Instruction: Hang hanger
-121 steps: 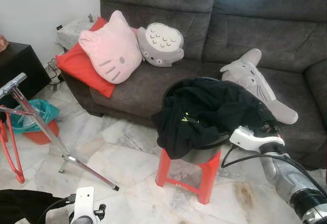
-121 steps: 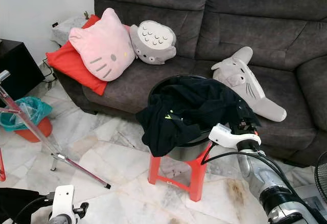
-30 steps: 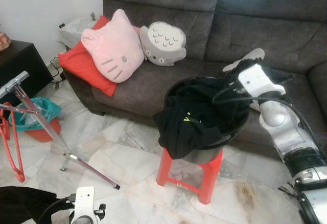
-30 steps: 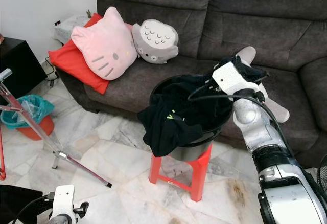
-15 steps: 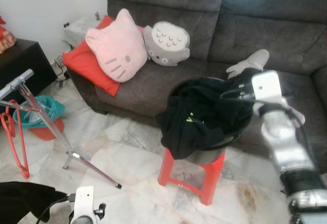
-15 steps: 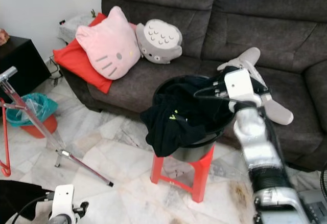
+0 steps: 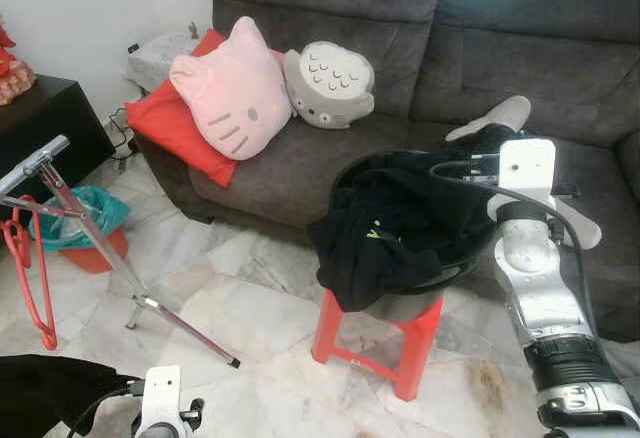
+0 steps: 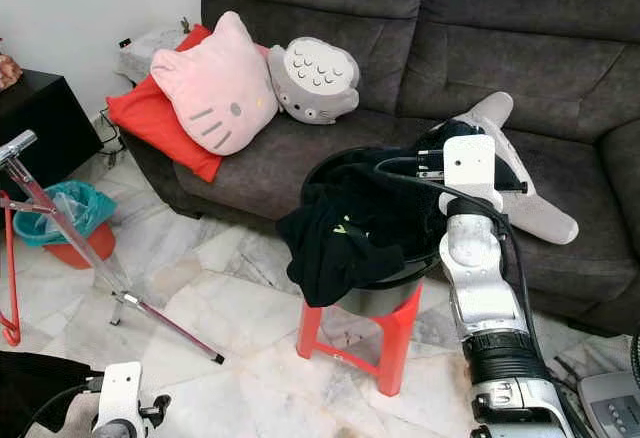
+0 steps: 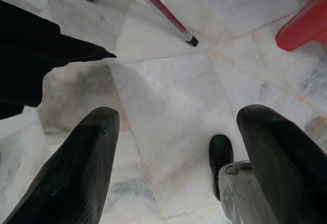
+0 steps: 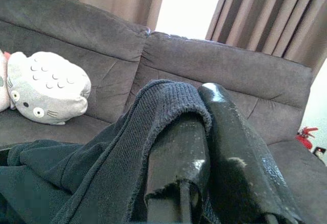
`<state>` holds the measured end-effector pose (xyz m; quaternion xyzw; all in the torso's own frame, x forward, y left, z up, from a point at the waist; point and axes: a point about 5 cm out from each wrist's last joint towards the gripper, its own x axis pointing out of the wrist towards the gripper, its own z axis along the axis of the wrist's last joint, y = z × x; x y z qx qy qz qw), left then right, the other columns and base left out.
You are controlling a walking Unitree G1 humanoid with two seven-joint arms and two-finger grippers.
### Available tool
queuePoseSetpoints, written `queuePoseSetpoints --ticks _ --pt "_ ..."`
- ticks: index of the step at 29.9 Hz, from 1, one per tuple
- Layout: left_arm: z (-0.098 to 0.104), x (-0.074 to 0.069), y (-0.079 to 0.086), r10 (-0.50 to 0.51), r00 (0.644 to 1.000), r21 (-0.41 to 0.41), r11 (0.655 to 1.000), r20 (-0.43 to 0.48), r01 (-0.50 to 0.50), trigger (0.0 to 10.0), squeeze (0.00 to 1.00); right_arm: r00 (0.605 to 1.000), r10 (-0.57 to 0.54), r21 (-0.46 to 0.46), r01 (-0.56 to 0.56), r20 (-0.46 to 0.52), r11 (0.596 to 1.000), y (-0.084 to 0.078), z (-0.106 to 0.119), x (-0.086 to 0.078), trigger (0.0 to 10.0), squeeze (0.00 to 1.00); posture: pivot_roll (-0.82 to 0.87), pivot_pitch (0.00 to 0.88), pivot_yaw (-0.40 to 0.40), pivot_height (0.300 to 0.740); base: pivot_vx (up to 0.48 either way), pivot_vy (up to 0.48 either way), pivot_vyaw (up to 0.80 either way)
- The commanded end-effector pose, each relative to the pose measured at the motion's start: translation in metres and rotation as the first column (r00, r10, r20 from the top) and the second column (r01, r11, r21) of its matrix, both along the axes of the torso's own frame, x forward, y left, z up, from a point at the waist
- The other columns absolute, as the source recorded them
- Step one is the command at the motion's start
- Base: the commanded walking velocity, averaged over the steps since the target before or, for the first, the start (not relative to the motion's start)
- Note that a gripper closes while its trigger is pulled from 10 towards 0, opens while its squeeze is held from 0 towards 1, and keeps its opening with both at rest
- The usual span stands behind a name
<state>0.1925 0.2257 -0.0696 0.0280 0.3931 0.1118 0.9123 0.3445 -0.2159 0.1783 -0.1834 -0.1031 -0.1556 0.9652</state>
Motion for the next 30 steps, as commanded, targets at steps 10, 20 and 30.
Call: queuePoseSetpoints --ticks 10,20,30 --pt "-0.002 -0.005 0.003 -0.005 1.0 0.005 1.0 -0.013 0.005 10.0 0.0 0.999 -0.007 -0.02 0.008 0.048 1.0 0.009 0.008 -0.001 10.0 0.0 -0.05 0.0 0.035 0.728 -0.282 0.0 0.0" --pt "-0.001 -0.003 0.002 0.0 1.0 0.003 1.0 -0.006 0.0 10.0 0.0 0.998 -0.02 -0.046 0.022 0.054 0.999 0.009 0.011 0.0 10.0 0.0 -0.06 0.0 0.033 0.728 -0.305 0.0 0.0" --pt "-0.001 -0.002 0.002 0.001 1.0 0.001 1.0 -0.005 -0.001 10.0 0.0 0.996 -0.03 -0.085 0.037 0.084 0.996 0.01 0.018 0.0 10.0 0.0 -0.06 0.0 0.034 0.728 -0.305 0.0 0.0"
